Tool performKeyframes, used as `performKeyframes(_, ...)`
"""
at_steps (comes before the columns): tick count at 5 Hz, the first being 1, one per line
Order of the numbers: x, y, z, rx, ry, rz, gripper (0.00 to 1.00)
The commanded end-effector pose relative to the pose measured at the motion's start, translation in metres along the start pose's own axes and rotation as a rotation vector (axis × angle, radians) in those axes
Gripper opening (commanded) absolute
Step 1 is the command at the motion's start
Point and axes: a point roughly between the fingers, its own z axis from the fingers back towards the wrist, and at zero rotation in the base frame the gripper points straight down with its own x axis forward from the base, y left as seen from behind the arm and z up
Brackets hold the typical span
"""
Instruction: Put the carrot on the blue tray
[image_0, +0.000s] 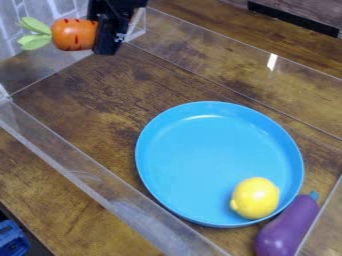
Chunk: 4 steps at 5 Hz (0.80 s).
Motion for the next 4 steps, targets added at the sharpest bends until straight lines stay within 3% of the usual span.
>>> performKeyframes(1,0.004,-0.023,0.046,0.055,-0.105,0.011,0.00)
performKeyframes(4,0.021,-0.116,0.055,0.041,-0.146,-0.102,0.00)
